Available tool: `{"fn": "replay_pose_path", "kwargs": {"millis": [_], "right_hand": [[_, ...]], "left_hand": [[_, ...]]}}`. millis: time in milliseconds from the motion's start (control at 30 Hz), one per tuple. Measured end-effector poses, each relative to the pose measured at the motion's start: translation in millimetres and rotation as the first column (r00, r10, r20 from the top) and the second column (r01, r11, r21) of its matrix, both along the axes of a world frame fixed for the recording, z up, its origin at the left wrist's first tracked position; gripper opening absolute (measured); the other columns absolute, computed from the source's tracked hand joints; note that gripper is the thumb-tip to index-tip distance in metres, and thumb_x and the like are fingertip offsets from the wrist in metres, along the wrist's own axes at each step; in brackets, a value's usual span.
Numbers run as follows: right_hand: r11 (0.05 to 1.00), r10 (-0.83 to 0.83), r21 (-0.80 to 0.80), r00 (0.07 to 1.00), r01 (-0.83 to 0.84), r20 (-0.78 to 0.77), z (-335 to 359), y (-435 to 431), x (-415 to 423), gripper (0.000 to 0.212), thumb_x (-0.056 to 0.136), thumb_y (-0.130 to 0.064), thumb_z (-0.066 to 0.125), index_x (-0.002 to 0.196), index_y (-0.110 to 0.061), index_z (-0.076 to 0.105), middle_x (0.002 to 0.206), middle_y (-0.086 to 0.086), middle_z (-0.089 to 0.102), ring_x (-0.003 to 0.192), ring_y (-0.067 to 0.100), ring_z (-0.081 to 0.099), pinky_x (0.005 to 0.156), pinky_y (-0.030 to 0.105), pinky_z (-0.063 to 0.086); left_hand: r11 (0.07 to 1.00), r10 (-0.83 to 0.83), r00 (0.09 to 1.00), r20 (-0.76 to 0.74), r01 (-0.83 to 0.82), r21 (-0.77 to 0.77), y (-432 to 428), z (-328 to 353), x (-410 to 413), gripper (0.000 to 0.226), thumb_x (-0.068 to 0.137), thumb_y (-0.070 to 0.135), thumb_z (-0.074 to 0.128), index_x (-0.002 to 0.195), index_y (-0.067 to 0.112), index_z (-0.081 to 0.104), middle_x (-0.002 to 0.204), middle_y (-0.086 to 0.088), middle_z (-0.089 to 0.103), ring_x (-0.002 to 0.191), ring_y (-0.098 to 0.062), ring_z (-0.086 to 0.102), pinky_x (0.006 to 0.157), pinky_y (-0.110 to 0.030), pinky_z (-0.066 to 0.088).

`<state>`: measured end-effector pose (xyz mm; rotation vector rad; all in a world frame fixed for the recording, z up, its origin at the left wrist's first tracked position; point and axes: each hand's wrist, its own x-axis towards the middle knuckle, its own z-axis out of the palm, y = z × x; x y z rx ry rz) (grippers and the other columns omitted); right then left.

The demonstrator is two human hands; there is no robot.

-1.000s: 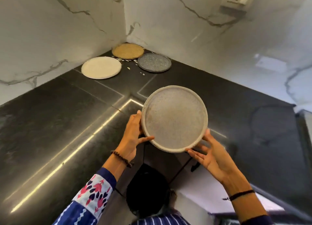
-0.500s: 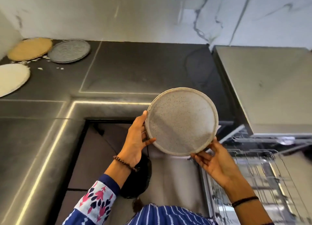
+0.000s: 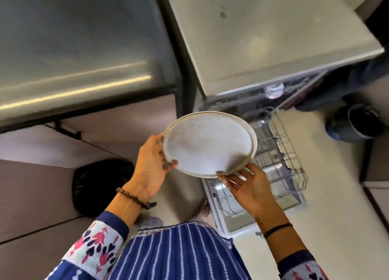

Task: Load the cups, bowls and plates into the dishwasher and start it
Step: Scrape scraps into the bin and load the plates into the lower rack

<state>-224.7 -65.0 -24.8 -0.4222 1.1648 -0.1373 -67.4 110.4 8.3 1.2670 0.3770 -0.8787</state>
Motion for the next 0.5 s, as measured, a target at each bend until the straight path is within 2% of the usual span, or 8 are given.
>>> {"fn": "replay_pose_path", "kwargs": {"millis": [67,200,300,400,500], "right_hand": [[0.999,-0.049,0.020,0.998,0.050,-0.027,-22.0,-18.3,-13.2,0.035,0.098,-0.023,0.054,0.124,0.000,0.061,0.130,0.026,0.061,0.105,0.047,0.065,0.089,0.048,0.057],[0.992,-0.113,0.039,0.991,0.116,-0.070,-73.9,-54.0,-37.1,0.027,0.099,-0.022,0.052,0.111,0.000,0.061,0.125,0.027,0.060,0.104,0.043,0.062,0.095,0.050,0.053],[0.986,-0.159,0.029,0.983,0.162,-0.089,-113.0,-71.5,-50.1,0.024,0.101,-0.023,0.048,0.103,-0.002,0.059,0.117,0.023,0.059,0.104,0.040,0.060,0.099,0.052,0.051],[0.972,-0.225,0.039,0.966,0.231,-0.124,-157.9,-83.4,-59.9,0.026,0.102,-0.022,0.046,0.112,-0.001,0.058,0.119,0.023,0.058,0.107,0.039,0.060,0.096,0.051,0.054],[0.942,-0.322,0.043,0.931,0.333,-0.170,-206.2,-86.3,-69.6,0.030,0.102,-0.018,0.045,0.124,0.000,0.054,0.114,0.022,0.057,0.113,0.041,0.058,0.087,0.050,0.059]], "left_hand": [[1.000,-0.029,0.999,-0.039,0.030,0.005,-19.5,-26.7,-10.5,0.024,0.096,0.035,0.043,0.087,0.024,0.062,0.110,-0.003,0.065,0.104,-0.026,0.055,0.085,-0.043,0.044],[0.991,-0.104,0.989,-0.105,0.112,0.072,-59.3,-89.7,-28.1,0.022,0.094,0.036,0.040,0.087,0.023,0.056,0.112,-0.002,0.063,0.115,-0.025,0.055,0.104,-0.049,0.039],[0.980,-0.135,0.974,-0.181,0.158,0.119,-83.9,-132.5,-35.7,0.026,0.093,0.038,0.041,0.103,0.020,0.057,0.120,-0.005,0.062,0.126,-0.029,0.051,0.107,-0.047,0.037],[0.972,-0.158,0.959,-0.235,0.193,0.134,-104.2,-169.6,-40.2,0.032,0.097,0.039,0.039,0.110,0.019,0.060,0.127,-0.007,0.060,0.122,-0.028,0.054,0.103,-0.039,0.043],[0.962,-0.179,0.950,-0.254,0.223,0.156,-125.5,-211.5,-41.4,0.028,0.099,0.032,0.039,0.100,0.017,0.063,0.115,-0.007,0.063,0.115,-0.023,0.057,0.103,-0.035,0.044]]}}
